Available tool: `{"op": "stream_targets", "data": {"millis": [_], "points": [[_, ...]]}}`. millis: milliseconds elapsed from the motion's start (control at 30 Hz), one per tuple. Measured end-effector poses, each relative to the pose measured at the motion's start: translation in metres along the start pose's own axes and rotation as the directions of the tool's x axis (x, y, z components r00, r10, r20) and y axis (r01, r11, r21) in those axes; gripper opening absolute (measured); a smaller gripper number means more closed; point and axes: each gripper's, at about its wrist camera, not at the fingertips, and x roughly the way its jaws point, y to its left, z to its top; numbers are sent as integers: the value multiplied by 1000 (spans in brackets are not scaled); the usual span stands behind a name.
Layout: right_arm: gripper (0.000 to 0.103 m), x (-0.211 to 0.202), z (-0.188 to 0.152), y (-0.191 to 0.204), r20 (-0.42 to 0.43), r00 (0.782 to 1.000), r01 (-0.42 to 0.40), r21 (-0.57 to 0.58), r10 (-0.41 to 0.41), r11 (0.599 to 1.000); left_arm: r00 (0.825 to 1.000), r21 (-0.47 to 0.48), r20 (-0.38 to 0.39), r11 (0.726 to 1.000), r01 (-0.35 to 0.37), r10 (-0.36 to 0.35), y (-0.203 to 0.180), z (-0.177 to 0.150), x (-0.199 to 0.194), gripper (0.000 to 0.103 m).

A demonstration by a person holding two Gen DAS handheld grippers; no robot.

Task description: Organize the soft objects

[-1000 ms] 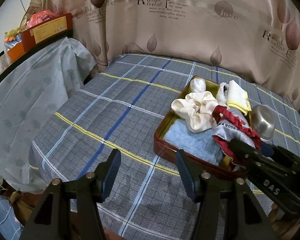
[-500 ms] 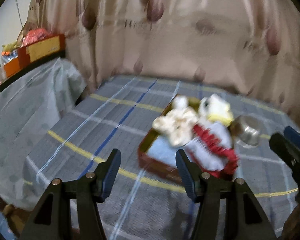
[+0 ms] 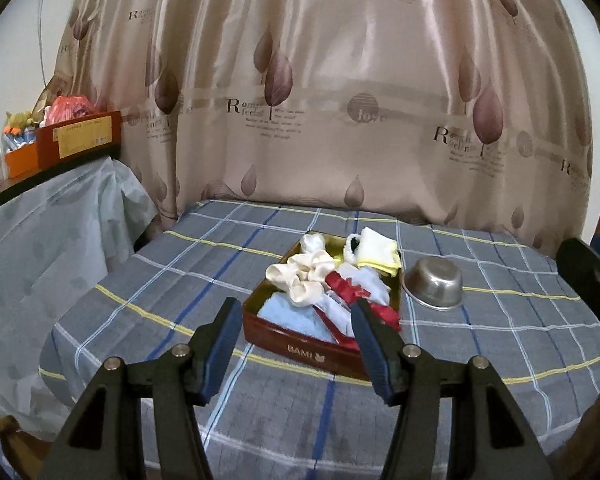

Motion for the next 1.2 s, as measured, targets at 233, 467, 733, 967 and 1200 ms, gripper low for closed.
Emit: {"op": "stream_targets", "data": {"millis": [233,467,733,967,1200], "points": [[103,-15,-8,0,-10,1000,23,7,-23,1000,999,9,-20,1000,28,-27,-10,-7,-15,58],[103,-20,-10,3,-29,999,41,24,-40,999,999,42,3,998,48,-48,-17,-13,-25,58],[103,-26,-14,9,-44,998,40,23,-39,999,996,19,-27,996,87,-86,-10,-14,-18,58],[103,-28,-14,15,-41,998,55,2,-55,998,998,5,-49,999,45,-45,-5,-13,-12,58],[103,-23,-21,4,-80,995,69,30,-67,997,996,0,-79,999,-35,35,0,-13,-5,58]]}}
